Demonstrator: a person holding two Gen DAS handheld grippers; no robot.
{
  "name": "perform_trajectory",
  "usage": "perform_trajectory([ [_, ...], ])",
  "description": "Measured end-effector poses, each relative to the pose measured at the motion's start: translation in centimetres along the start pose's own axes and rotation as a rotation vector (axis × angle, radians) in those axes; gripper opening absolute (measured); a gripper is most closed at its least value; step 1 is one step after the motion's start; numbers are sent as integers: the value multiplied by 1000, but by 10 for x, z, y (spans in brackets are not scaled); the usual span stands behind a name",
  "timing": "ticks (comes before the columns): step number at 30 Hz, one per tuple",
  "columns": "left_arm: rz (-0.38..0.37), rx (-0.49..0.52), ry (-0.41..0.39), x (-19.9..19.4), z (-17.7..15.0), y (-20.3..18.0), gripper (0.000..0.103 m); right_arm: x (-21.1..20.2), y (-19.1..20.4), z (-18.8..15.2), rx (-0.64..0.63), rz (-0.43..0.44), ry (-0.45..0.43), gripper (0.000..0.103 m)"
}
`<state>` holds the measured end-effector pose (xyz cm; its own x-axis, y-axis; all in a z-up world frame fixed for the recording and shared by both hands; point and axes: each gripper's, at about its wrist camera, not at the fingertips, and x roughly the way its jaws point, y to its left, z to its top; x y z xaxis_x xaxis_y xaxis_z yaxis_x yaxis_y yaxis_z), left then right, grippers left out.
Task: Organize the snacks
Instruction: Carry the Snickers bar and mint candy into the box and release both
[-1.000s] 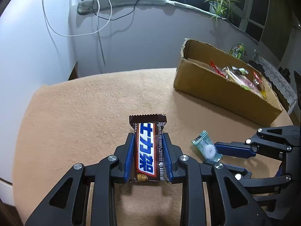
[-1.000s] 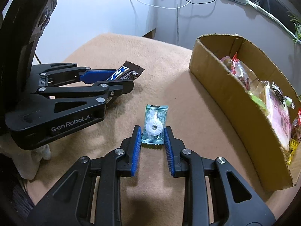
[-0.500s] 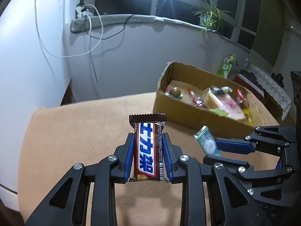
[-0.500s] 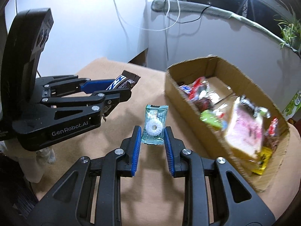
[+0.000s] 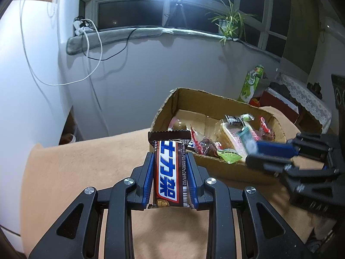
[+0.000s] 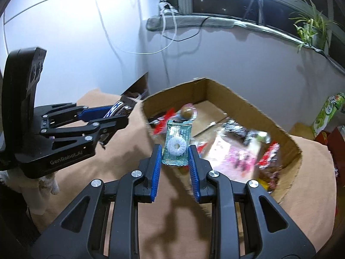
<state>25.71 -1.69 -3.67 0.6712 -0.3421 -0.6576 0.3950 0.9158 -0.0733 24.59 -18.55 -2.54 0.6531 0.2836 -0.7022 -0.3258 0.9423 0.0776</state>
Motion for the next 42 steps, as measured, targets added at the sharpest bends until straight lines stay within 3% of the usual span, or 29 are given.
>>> perform_trajectory([
  [20,-65,58,-37,30,42,-42,27,10,-68,6,75,-88,20,26],
  [31,-107,57,-36,44,43,-50,27,25,-74,5,76,-125,55,26],
  [42,-97,68,-5,54,43,-54,27,27,-79,6,82,-124,70,26],
])
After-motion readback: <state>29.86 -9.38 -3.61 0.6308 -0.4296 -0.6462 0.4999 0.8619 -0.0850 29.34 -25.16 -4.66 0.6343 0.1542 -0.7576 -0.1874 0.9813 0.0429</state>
